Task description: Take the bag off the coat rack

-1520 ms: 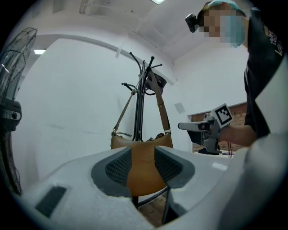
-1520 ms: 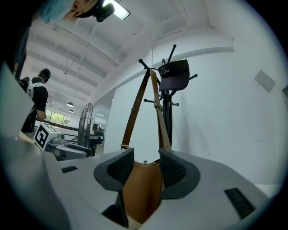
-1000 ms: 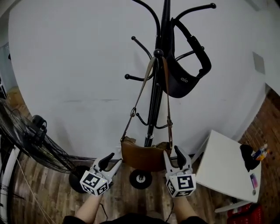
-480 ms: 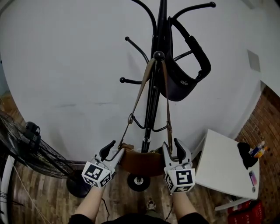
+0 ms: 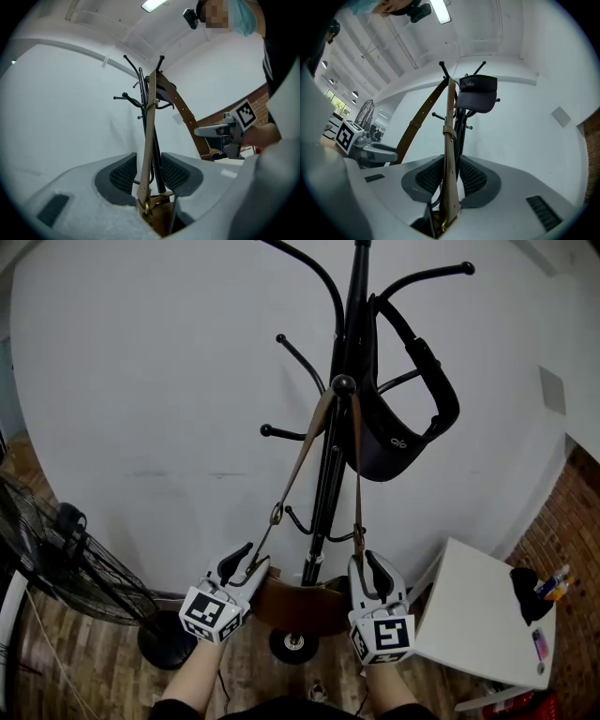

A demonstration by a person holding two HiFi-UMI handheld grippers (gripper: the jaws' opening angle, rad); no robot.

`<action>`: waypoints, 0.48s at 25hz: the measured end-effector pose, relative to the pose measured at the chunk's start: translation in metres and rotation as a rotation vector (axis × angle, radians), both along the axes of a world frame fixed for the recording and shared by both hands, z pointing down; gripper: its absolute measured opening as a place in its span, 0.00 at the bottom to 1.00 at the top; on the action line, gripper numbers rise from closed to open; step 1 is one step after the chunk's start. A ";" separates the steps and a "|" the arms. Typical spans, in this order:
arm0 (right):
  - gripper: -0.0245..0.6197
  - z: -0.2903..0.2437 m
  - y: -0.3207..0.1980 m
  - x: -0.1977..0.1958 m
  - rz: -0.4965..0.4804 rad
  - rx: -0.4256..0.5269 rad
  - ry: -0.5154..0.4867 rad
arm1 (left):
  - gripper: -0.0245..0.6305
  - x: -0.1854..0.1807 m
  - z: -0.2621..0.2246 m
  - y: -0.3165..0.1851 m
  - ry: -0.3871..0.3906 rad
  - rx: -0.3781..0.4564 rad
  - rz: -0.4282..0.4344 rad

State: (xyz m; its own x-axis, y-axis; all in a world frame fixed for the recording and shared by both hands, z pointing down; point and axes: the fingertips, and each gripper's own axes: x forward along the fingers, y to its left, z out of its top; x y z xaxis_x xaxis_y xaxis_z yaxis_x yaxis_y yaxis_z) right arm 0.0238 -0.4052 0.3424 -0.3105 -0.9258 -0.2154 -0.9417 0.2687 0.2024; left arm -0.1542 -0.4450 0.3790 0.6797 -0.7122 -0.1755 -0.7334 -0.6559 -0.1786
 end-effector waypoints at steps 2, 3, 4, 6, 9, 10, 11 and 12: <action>0.11 0.000 -0.002 0.000 -0.007 0.001 0.006 | 0.22 0.000 0.001 -0.004 -0.006 -0.001 -0.014; 0.10 0.000 -0.004 -0.001 -0.010 0.001 0.012 | 0.19 0.000 0.002 -0.006 -0.014 -0.001 -0.021; 0.09 0.000 -0.005 0.000 -0.010 0.001 0.015 | 0.18 0.001 0.003 -0.008 -0.022 -0.002 -0.027; 0.08 0.000 -0.007 0.002 -0.003 0.002 0.012 | 0.18 0.002 0.004 -0.011 -0.024 -0.011 -0.030; 0.08 -0.001 -0.008 0.006 -0.002 0.005 0.011 | 0.13 0.006 0.005 -0.012 -0.024 -0.017 -0.021; 0.08 -0.001 -0.008 0.006 -0.004 0.005 0.010 | 0.12 0.007 0.005 -0.012 -0.027 -0.015 -0.018; 0.08 -0.001 -0.008 0.006 -0.007 0.005 0.009 | 0.12 0.009 0.005 -0.013 -0.029 -0.014 -0.014; 0.08 -0.002 -0.008 0.006 -0.011 0.004 0.009 | 0.10 0.009 0.005 -0.013 -0.027 -0.015 -0.011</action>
